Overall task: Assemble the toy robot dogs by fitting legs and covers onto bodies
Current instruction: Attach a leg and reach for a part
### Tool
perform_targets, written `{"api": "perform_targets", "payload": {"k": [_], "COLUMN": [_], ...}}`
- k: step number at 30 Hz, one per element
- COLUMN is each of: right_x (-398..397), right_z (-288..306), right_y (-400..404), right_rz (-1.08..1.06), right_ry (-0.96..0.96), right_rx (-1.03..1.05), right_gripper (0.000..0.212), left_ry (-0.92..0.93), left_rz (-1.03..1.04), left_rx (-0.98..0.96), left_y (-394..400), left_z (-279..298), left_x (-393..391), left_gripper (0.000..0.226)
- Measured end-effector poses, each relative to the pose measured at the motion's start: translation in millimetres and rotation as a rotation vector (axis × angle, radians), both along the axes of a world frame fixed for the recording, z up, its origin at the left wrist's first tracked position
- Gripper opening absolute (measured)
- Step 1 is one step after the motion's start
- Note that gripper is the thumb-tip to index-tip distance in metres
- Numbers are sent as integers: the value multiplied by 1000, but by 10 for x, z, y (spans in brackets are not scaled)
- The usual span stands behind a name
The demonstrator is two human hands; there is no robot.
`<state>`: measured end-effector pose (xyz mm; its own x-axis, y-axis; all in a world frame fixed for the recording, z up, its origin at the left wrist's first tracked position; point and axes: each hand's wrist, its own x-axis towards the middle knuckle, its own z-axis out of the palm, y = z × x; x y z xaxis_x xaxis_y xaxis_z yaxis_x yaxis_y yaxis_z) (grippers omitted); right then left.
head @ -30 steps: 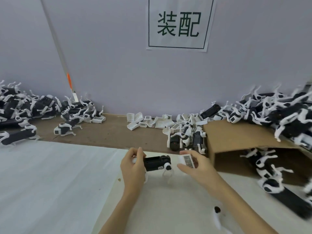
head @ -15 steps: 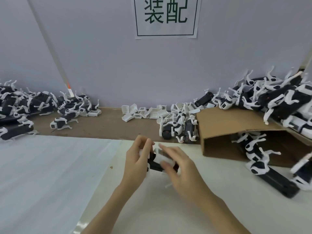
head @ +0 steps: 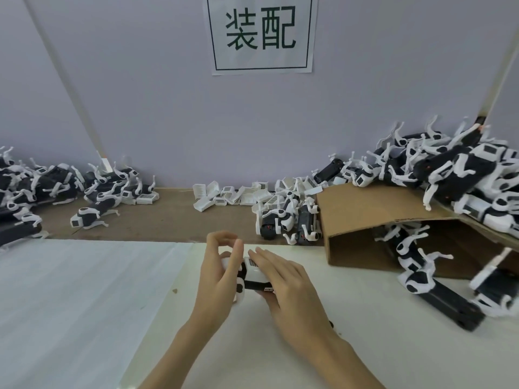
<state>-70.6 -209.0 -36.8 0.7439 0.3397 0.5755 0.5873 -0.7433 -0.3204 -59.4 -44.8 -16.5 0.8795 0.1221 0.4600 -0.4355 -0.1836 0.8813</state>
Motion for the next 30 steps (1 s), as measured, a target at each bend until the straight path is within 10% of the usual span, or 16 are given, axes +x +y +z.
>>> {"api": "perform_targets", "payload": {"k": [5,30], "right_x": [18,18], "right_z": [-14,0], "right_y": [-68,-52], "right_rz": [-50,-34], "right_ry": [29,56], "right_rx": [54,84], "right_gripper": [72,73], "left_ry": [4,78], "left_rz": [-131,-196], "left_rx": [222,101], "left_y": [94,15], "left_z": [-22,-79], "left_x": [26,54], "left_gripper": [47,31]}}
